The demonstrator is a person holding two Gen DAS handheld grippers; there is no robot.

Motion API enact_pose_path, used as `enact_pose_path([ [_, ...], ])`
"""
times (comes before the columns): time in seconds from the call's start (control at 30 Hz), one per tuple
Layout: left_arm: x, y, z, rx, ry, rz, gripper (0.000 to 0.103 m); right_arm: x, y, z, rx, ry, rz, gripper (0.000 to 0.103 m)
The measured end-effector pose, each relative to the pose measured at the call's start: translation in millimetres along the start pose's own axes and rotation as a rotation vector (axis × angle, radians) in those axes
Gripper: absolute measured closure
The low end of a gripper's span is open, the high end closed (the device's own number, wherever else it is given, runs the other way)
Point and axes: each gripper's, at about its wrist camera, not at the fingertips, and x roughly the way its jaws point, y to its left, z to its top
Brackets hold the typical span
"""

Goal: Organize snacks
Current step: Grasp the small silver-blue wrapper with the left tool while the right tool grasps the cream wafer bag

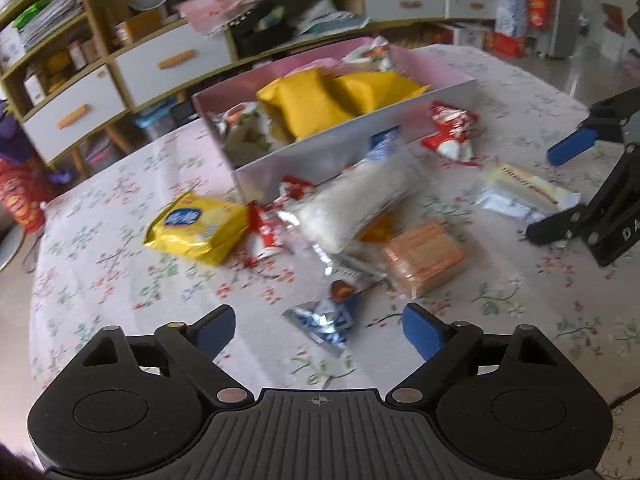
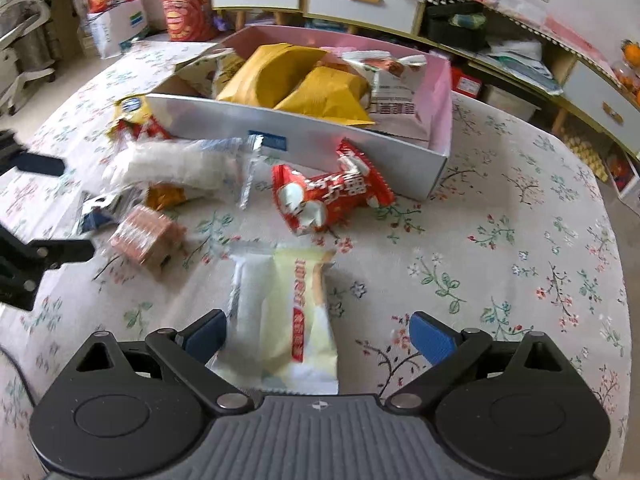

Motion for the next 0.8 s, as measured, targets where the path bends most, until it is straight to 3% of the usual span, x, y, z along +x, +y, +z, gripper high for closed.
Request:
enact_pose_path([
  [0.13,3.2,1.2,0.2,-0.004,-0.017,-0.038,0.02,-1.1,2.3,-5.0,-0.031,-0.001,0.031,0.025],
  [0.2,5.0,4.2,0.5,-0.024,-0.016,-0.061,0.028,-0.4,3.4,-4.0,-0.032,-0.005,0.036,0.026],
  [0.27,7.8,5.8,0.7,-0.037,0.0,-0.063,0.051,-0.6,2.5,-3.7,-0.027,-0.01,0.044,0.028],
  [0.57,4.5,6.0,-0.8,-0.055,0.02,-0.094,0.067,0.3,-0.2,-4.3,-0.003,-0.015,0.066,0.04],
  [0.8,3.4,2.4,0.7,-0.077,0.032,-0.079,0.069,-1.5,0.9,-3.7,0.0,-0.023,0.086,0.051],
])
